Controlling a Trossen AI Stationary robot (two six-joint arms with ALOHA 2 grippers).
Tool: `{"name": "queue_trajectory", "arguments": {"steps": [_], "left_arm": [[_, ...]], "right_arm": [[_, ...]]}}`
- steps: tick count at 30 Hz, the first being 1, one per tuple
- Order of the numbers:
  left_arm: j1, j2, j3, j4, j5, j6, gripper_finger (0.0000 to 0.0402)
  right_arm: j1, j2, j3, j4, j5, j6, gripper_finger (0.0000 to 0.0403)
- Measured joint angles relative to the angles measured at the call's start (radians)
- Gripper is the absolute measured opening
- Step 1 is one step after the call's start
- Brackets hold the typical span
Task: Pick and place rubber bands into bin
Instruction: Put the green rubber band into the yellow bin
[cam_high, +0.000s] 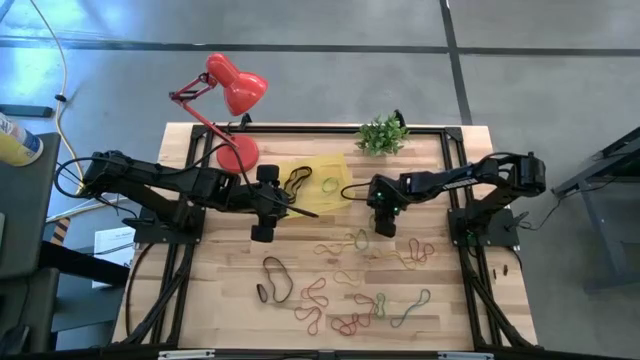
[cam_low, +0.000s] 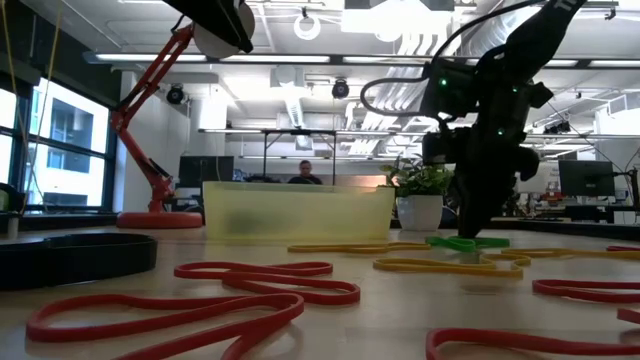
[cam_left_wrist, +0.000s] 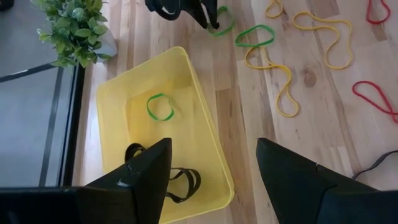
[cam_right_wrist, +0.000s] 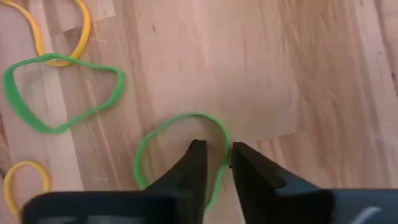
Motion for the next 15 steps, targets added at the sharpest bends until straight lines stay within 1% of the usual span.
{"name": "queue_trajectory", "arguments": {"steps": [3,5,9,12,15], "left_arm": [[0.0,0.0,0.0,0.0,-0.002,0.0,0.0225],[0.0,0.0,0.0,0.0,-0.002,0.0,0.0225],[0.0,0.0,0.0,0.0,-0.002,0.0,0.0225],[0.0,0.0,0.0,0.0,-0.002,0.0,0.0225],[0.0,0.0,0.0,0.0,-0.003,0.001,0.0225]], "right_arm": [[-0.001,0.0,0.0,-0.007,0.002,0.0,0.002],[-0.001,0.0,0.0,-0.007,0.003,0.004,0.0006],[-0.001,0.001,0.0,-0.009,0.006,0.026,0.0011],[-0.001,0.001,0.0,-0.009,0.006,0.048,0.0003],[-0.001,-0.001,0.0,-0.011,0.007,0.089,0.0005]]}}
